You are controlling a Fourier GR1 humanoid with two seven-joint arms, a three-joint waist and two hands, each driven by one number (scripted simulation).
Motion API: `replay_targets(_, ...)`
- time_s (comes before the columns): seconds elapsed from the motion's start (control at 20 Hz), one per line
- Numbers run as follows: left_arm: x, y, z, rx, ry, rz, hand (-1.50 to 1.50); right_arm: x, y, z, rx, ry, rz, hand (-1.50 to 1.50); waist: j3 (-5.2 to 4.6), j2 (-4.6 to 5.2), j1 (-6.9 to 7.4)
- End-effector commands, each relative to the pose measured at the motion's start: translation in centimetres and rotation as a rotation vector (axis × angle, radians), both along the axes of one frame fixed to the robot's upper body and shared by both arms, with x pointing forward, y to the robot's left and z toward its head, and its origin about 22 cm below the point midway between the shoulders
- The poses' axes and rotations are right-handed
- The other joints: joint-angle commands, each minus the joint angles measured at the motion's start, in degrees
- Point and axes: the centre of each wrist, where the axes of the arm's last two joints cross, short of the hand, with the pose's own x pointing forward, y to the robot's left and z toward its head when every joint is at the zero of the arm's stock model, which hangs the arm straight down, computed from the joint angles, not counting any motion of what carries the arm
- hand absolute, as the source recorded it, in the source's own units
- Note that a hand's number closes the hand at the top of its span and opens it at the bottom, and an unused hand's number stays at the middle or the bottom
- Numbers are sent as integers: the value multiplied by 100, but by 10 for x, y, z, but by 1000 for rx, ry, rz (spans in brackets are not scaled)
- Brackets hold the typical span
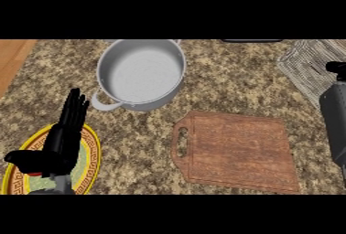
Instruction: Pick the cupcake from the cutting board and place it in the basket
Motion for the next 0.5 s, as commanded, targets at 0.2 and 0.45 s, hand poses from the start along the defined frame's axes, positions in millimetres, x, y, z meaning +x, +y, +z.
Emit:
replay_targets(0.2, -6, 12, -11, 3, 14, 46, 0, -46, 20, 6, 52, -145, -42, -150, 22, -52, -229)
replay_targets(0.45, 2, 12, -7, 15, -1, 33, 0, -93, 44, 26, 59, -248, 60, -150, 24, -34, -244)
